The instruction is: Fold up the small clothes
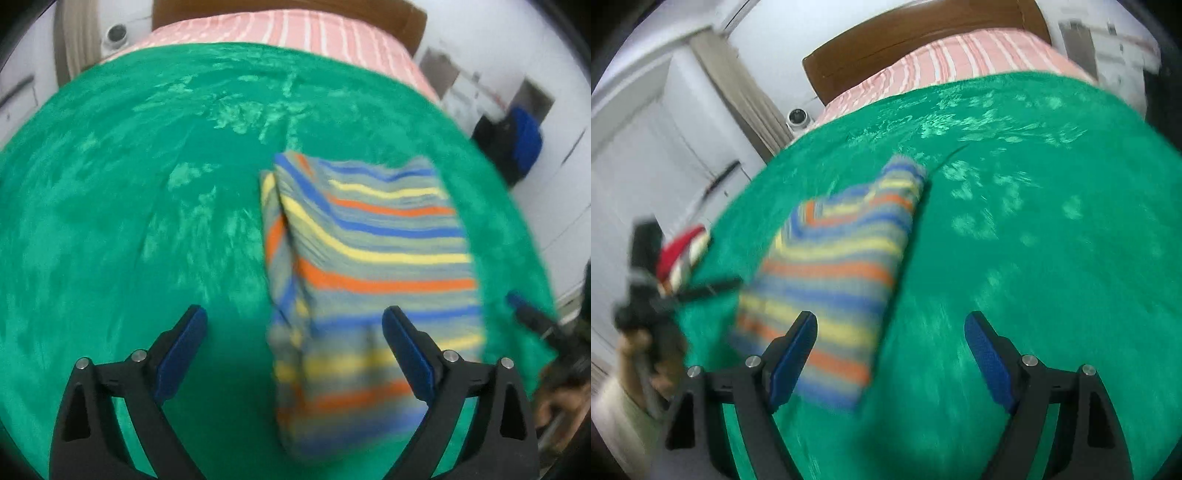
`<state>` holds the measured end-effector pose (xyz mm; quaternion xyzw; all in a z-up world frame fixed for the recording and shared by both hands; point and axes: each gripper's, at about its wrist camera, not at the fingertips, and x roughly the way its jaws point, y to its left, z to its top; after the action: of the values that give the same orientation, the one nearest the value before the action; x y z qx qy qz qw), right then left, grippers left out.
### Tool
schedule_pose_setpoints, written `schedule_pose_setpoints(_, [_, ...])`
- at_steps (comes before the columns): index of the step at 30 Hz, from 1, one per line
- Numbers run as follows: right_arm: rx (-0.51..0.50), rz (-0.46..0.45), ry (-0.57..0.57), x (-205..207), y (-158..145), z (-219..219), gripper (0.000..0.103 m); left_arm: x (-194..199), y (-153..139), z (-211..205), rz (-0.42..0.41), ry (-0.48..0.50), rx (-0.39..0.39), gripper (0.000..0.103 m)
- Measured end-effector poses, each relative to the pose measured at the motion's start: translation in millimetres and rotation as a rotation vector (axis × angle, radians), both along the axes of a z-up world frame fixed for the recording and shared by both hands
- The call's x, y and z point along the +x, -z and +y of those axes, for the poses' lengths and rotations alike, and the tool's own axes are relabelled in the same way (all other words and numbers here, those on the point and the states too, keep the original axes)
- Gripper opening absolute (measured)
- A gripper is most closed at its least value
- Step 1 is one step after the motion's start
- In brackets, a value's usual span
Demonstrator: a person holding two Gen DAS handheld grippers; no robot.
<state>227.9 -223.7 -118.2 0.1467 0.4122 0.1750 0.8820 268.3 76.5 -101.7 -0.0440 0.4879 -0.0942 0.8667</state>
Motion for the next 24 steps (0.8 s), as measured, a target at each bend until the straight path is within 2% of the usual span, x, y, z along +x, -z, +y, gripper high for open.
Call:
schedule_pose_setpoints(2, [0.052, 0.03, -0.012, 31.5, 7.3, 6.1, 0.082, 19.5, 12.6, -4.2, 0.021, -0.003, 0.059, 0.096])
schedule_pose_setpoints(5, [0.14, 0.12, -0.027, 69.9, 32.7, 18.3, 0.081, 36.1, 24.3, -4.6, 0.056, 0.002, 0.045, 0.099])
schedule_pose_setpoints(7, [0.206, 0.139, -0.022, 84.5, 45.4, 26.7, 0.07, 41.3, 28.5, -5.6, 0.079, 0.006, 0.029, 0.099])
schedule_pose_setpoints(8, [0.209, 0.135, -0.037, 88.1, 46.7, 34.5, 0.051, 41.6, 29.8, -6.4, 0.081, 0.004, 0.025, 0.097])
schedule_pose_setpoints(9, [0.162, 0.14, -0.05, 90.3, 46.9, 45.3, 0.032, 40.5, 30.5, -8.4, 0.076, 0.006, 0.026, 0.073])
schedule_pose_setpoints(10, [0.058, 0.128, -0.053, 90.3, 43.4, 59.5, 0.03, 38.5, 30.5, -9.2, 0.067, 0.022, 0.006, 0.035])
schedule_pose_setpoints(11, [-0.084, 0.08, -0.07, 85.8, 36.4, 78.4, 0.027, 35.5, 27.9, -12.8, 0.073, 0.049, -0.051, 0.02])
schedule_pose_setpoints(13, [-0.3, -0.023, -0.093, 71.8, 22.7, 109.4, 0.024, 29.5, 19.5, -18.4, 0.035, 0.033, -0.011, 0.016])
schedule_pose_setpoints(14, [-0.368, -0.081, -0.1, 63.0, 14.0, 122.4, 0.023, 24.9, 11.3, -19.6, 0.008, 0.026, -0.005, 0.015])
schedule_pose_setpoints(15, [-0.391, -0.12, -0.101, 56.4, 6.5, 129.1, 0.023, 21.6, 2.7, -17.8, -0.014, 0.019, -0.017, 0.015])
schedule_pose_setpoints(19, [-0.339, -0.232, -0.085, 38.7, -33.8, 135.8, 0.023, 9.5, -42.0, -9.3, -0.126, 0.005, -0.028, 0.015])
schedule_pose_setpoints(21, [-0.3, -0.26, -0.077, 37.7, -48.7, 134.8, 0.023, 11.0, -52.9, -5.0, -0.155, -0.002, -0.006, 0.022])
schedule_pose_setpoints(22, [-0.288, -0.257, -0.071, 39.8, -52.5, 134.0, 0.023, 14.4, -51.6, -4.1, -0.151, -0.01, 0.017, 0.04])
schedule_pose_setpoints(23, [-0.268, -0.243, -0.057, 44.0, -52.8, 130.8, 0.024, 20.0, -43.5, -3.4, -0.125, -0.036, 0.065, 0.068])
schedule_pose_setpoints(24, [-0.257, -0.219, -0.043, 48.3, -49.7, 126.9, 0.032, 19.4, -36.5, -2.0, -0.11, -0.062, 0.104, 0.076])
